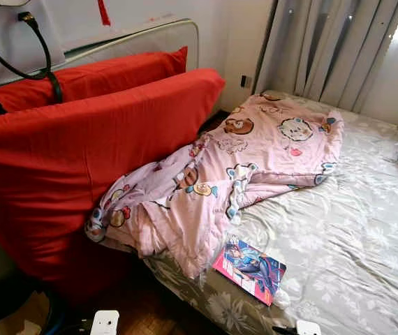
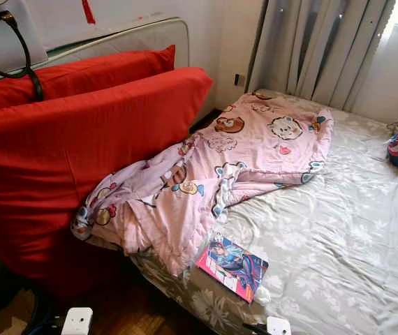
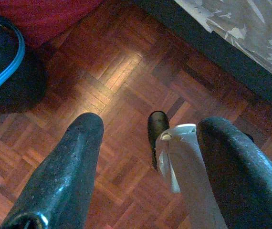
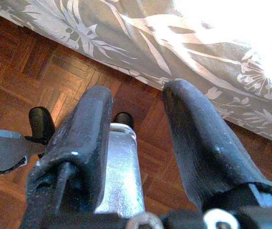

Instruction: Clean up the room

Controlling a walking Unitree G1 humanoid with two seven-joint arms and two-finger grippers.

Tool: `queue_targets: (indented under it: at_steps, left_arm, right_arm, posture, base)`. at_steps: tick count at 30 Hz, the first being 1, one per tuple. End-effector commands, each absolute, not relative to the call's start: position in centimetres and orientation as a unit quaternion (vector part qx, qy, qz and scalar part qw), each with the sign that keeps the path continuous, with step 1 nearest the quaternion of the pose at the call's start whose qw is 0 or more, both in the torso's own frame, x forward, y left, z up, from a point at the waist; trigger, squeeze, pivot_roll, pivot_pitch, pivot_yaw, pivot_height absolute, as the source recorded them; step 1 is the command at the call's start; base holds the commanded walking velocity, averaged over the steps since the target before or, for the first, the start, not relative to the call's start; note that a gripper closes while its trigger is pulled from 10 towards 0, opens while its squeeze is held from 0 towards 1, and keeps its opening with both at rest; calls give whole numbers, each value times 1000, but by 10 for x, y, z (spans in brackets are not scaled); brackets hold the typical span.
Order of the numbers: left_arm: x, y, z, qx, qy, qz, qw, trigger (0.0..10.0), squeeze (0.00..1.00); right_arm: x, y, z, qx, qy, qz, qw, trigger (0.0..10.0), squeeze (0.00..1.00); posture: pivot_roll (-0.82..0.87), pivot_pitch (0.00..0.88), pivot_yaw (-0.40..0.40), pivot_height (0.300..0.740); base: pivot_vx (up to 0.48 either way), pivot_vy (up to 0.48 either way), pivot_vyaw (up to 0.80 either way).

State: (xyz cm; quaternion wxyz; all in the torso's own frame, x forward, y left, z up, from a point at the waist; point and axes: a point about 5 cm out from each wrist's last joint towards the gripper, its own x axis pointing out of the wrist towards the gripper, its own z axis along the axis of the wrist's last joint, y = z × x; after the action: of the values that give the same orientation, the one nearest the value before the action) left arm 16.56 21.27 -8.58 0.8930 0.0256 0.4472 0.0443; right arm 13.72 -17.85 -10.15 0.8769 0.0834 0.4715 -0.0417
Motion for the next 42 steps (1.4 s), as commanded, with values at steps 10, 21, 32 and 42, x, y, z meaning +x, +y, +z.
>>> queue_targets:
  at_steps: [10, 21, 32, 42]
  left_arm:
    - [166, 212, -86, 28, 446, 41, 894, 10000, 0]
    - [168, 211, -85, 28, 441, 41, 896, 10000, 0]
    - [177, 207, -81, 25, 427, 37, 903, 10000, 0]
    - [187, 210, -75, 15, 394, 46, 918, 10000, 0]
  right_arm:
    - [141, -175, -100, 90, 465, -36, 880, 10000, 0]
    - [141, -174, -100, 91, 465, -34, 880, 10000, 0]
    - [141, -175, -100, 91, 462, -37, 881, 10000, 0]
    - [152, -182, -94, 93, 431, -58, 896, 10000, 0]
  posture:
    - [59, 0, -59, 740]
    - [60, 0, -59, 740]
    - [58, 0, -59, 740]
    - [54, 0, -59, 740]
  base:
    - [0, 0, 0]
    - [0, 0, 0]
    - [0, 0, 0]
    - [0, 0, 0]
